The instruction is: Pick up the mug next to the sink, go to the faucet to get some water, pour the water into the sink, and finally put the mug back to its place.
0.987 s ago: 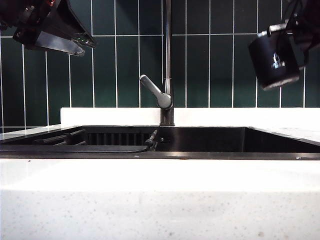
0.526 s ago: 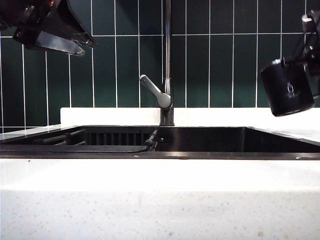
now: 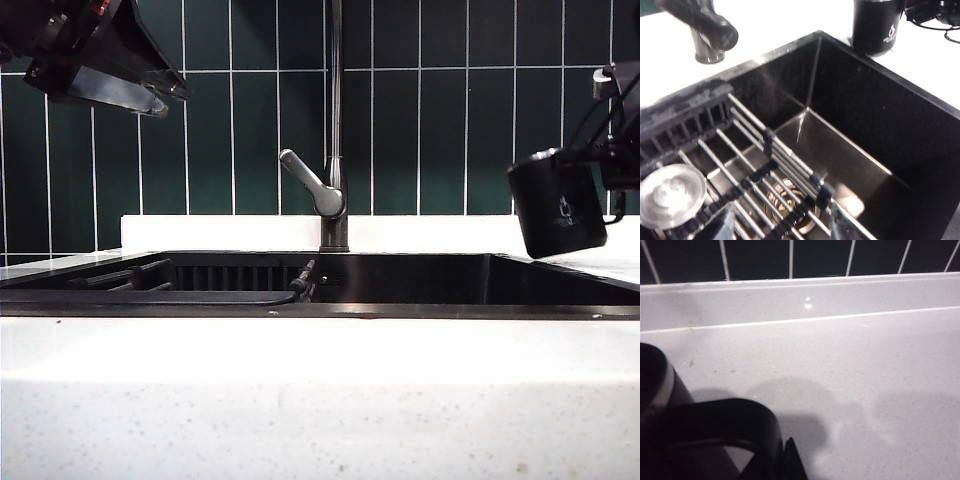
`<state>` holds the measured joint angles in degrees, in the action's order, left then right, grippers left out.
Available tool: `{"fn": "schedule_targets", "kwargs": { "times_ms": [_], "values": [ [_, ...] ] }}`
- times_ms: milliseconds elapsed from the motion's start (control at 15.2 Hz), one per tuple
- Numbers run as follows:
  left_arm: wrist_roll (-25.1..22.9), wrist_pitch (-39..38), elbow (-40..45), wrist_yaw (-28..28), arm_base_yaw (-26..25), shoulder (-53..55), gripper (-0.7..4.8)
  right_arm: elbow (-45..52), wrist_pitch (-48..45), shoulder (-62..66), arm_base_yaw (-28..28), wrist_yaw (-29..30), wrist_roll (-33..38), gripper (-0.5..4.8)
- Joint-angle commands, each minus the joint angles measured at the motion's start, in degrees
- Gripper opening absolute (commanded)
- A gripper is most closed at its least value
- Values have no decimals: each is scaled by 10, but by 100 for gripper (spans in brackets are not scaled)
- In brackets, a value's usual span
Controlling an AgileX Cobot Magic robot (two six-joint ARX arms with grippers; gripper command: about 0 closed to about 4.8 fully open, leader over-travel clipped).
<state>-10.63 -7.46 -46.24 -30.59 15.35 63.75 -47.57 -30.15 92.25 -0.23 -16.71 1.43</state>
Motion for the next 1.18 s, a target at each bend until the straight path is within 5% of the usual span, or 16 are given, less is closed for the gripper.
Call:
{"fn": "schedule_targets", "kwargs": {
  "times_ms": [66, 197, 526, 921, 1184],
  "values": [
    [1, -1, 0, -1, 1, -2, 237, -3, -23, 0, -14, -16, -6, 0],
    [1, 3, 0, -3, 1, -2, 237, -3, -23, -1, -23, -13, -6, 64],
    [1, 3, 0, -3, 1, -2, 237, -3, 53, -6, -23, -12, -6, 93],
    [1, 0, 0, -7, 1, -2, 237, -3, 137, -67, -21, -14, -6, 214],
    [-14, -38, 0, 0, 1, -19, 237, -3, 225, -136, -21, -30, 34, 200]
  ]
}}
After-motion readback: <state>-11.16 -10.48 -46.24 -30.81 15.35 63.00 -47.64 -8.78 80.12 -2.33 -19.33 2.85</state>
